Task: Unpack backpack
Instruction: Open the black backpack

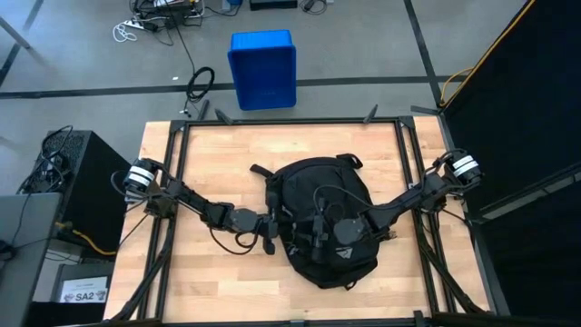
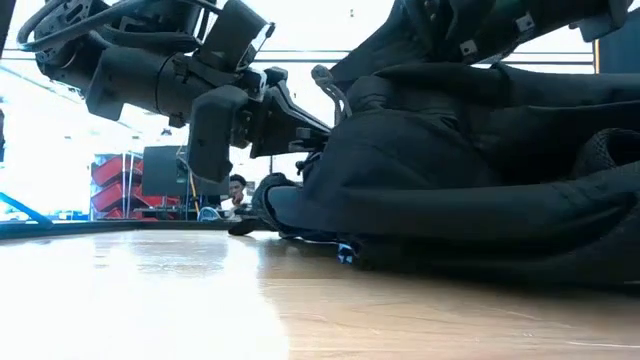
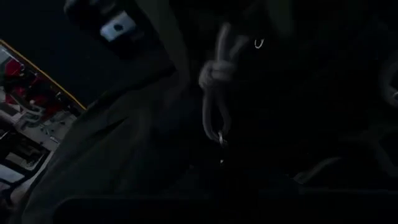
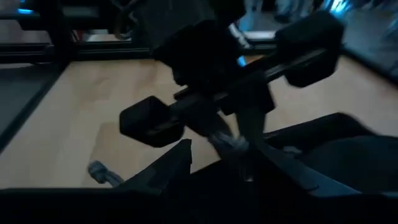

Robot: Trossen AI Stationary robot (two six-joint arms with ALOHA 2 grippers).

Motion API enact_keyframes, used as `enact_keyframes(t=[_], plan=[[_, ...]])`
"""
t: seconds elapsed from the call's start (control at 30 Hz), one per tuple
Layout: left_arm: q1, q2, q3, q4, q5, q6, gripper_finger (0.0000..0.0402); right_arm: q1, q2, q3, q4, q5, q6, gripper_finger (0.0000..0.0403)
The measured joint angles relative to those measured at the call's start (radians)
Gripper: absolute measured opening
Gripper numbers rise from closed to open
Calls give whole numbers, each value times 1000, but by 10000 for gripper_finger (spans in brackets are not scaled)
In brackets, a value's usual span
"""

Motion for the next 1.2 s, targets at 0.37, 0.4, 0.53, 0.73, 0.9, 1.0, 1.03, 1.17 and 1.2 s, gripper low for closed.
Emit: enact_keyframes(t=[0.37,0.4,0.53,0.73,0.9,1.0,1.03,1.17,1.2], plan=[[0,0,0,6,1,0,0,-33,0,0,-4,-5,-17,120],[0,0,0,7,6,0,0,-37,0,0,-5,-5,-19,116],[0,0,0,14,43,0,0,-56,0,0,-23,-6,-63,91],[0,0,0,15,50,-5,0,-72,0,0,-16,-58,-108,19],[0,0,0,15,56,-10,0,-72,1,0,-9,-89,-142,7],[-6,-2,1,-31,44,-19,6,-68,1,0,-9,-95,-162,2],[-12,-2,1,-49,17,-19,10,-62,1,0,-9,-101,-168,2],[-25,-2,2,-91,-83,-3,33,-36,-4,0,-12,-122,-186,1],[-24,-2,2,-88,-91,-3,41,-32,-5,0,-11,-122,-189,1]])
